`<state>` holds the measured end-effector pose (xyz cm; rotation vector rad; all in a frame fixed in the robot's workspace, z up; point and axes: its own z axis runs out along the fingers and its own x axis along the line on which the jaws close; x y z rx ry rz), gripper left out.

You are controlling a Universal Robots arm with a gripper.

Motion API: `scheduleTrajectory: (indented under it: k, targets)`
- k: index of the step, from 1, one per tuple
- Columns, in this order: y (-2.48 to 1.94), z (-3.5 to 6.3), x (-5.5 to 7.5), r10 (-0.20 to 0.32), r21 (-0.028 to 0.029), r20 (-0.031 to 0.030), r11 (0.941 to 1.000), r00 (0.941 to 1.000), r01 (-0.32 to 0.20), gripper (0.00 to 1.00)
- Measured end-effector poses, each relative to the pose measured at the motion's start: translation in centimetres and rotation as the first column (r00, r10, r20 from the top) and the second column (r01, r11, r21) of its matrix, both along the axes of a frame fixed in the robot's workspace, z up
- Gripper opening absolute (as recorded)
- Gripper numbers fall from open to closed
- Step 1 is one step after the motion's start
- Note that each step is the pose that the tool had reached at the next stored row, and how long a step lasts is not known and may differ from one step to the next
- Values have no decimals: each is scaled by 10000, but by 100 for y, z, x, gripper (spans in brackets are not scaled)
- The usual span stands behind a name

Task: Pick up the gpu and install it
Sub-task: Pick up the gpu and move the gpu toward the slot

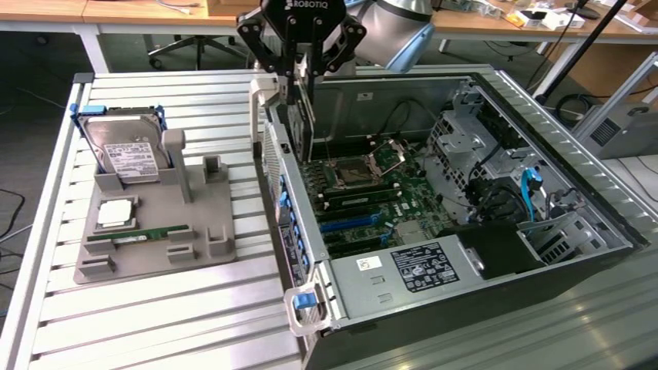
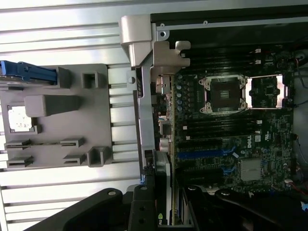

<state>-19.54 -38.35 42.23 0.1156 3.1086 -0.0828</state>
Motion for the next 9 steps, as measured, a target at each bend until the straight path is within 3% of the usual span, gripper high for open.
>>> scheduleTrajectory:
  k: [9]
  targets:
    - [-5, -7, 33, 0, 0, 0, 10000, 10000, 0, 27]
